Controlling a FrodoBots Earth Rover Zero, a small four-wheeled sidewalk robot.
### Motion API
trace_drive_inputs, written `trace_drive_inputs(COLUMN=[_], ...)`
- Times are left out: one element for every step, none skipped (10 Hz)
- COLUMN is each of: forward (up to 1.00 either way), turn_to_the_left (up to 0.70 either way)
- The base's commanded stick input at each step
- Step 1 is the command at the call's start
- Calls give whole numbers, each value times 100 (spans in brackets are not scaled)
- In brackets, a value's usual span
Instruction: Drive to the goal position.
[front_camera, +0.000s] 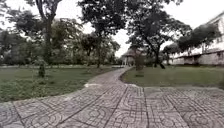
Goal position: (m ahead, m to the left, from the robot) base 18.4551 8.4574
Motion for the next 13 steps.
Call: trace_drive_inputs(forward=[100,98,93,88,70,70,70,59,50,50,50,30,30], turn_to_the_left=[0,0,0,0,0,0,0,0,0,0,0,0,0])
